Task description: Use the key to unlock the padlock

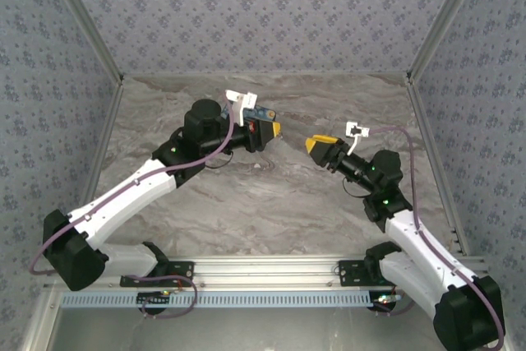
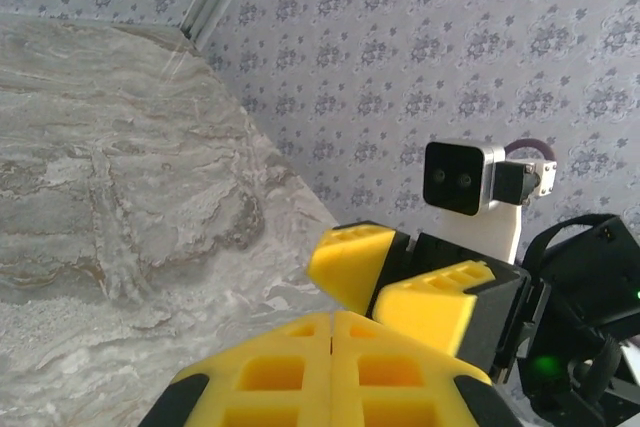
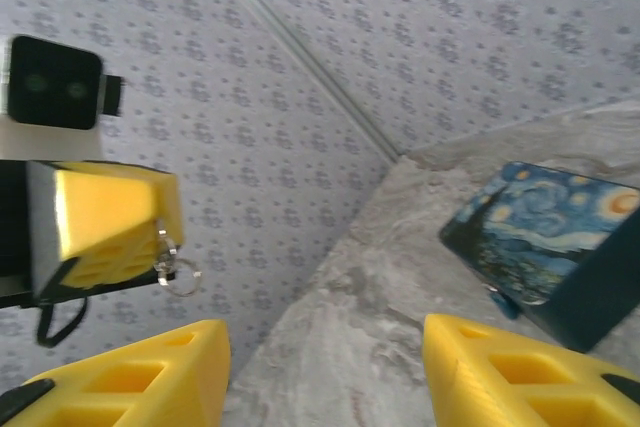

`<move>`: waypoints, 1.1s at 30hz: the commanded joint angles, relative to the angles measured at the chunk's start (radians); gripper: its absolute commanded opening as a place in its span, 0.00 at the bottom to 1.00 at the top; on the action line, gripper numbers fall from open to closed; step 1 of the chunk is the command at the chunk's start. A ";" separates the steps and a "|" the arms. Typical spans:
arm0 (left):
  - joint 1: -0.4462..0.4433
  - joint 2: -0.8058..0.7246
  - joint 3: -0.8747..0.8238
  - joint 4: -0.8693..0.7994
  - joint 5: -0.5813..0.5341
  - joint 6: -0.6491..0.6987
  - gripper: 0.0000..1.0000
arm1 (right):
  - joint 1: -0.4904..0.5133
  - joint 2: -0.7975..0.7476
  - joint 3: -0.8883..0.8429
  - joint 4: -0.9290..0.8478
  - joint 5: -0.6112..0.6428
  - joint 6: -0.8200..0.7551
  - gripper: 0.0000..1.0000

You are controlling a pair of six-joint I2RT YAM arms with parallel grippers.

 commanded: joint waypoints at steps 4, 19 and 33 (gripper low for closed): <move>-0.005 0.015 0.041 0.041 0.030 -0.039 0.00 | 0.051 0.023 0.019 0.152 -0.068 0.071 0.56; -0.005 0.035 0.056 0.036 0.062 -0.052 0.00 | 0.114 0.167 0.161 0.096 -0.131 0.015 0.55; -0.005 0.040 0.057 0.036 0.062 -0.054 0.00 | 0.146 0.208 0.186 0.086 -0.135 0.001 0.47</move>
